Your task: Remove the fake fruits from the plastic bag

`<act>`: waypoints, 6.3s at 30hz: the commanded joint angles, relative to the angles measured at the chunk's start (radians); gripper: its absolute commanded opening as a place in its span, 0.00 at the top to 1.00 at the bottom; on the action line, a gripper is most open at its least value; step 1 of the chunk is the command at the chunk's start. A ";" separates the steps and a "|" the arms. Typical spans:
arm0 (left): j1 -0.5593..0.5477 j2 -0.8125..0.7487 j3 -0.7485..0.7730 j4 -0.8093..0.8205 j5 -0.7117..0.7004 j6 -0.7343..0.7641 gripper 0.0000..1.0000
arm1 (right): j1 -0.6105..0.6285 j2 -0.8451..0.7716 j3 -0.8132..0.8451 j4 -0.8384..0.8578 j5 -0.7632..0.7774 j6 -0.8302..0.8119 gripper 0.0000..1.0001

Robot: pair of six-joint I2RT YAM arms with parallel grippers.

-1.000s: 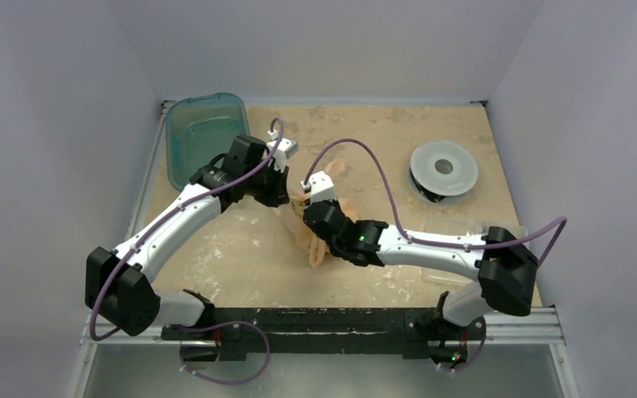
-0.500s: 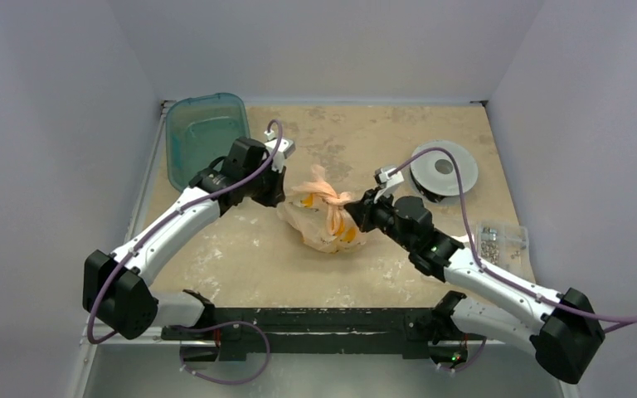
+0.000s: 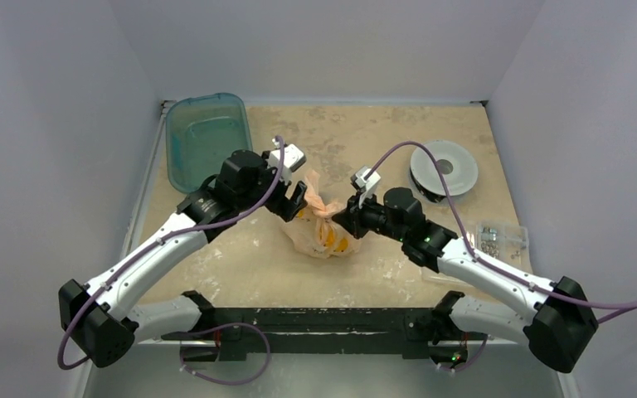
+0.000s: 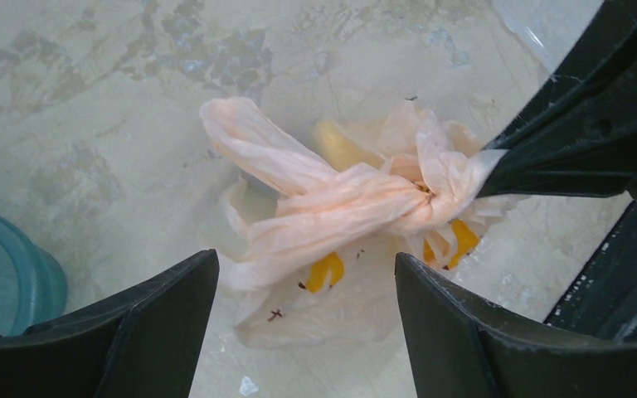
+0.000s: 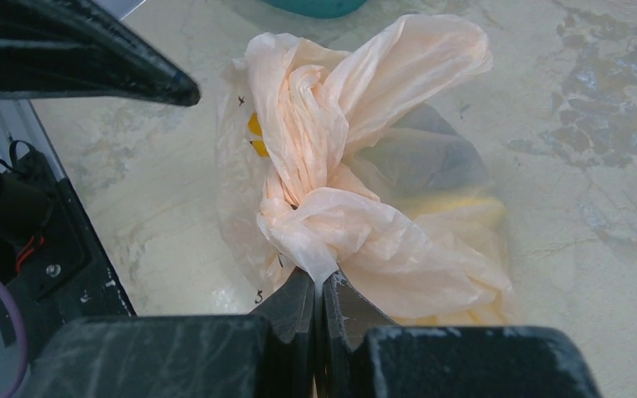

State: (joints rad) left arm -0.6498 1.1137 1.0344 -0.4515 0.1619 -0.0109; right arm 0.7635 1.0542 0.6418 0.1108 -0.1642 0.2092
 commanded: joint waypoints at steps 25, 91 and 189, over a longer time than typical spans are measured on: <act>-0.001 0.141 0.033 0.063 -0.053 0.113 1.00 | 0.004 -0.081 -0.067 0.082 0.119 0.265 1.00; 0.163 0.138 0.036 0.062 0.355 -0.086 1.00 | 0.226 -0.378 0.004 -0.407 0.733 0.429 0.77; 0.103 0.171 0.378 -0.060 -0.223 -0.611 1.00 | -0.026 -0.109 0.367 -0.219 0.854 0.073 1.00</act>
State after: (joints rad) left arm -0.6537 1.2278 1.2469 -0.4946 -0.2611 -0.6029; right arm 0.8028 0.9451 0.9100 -0.0841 0.6491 0.3779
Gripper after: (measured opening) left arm 0.004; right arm 0.008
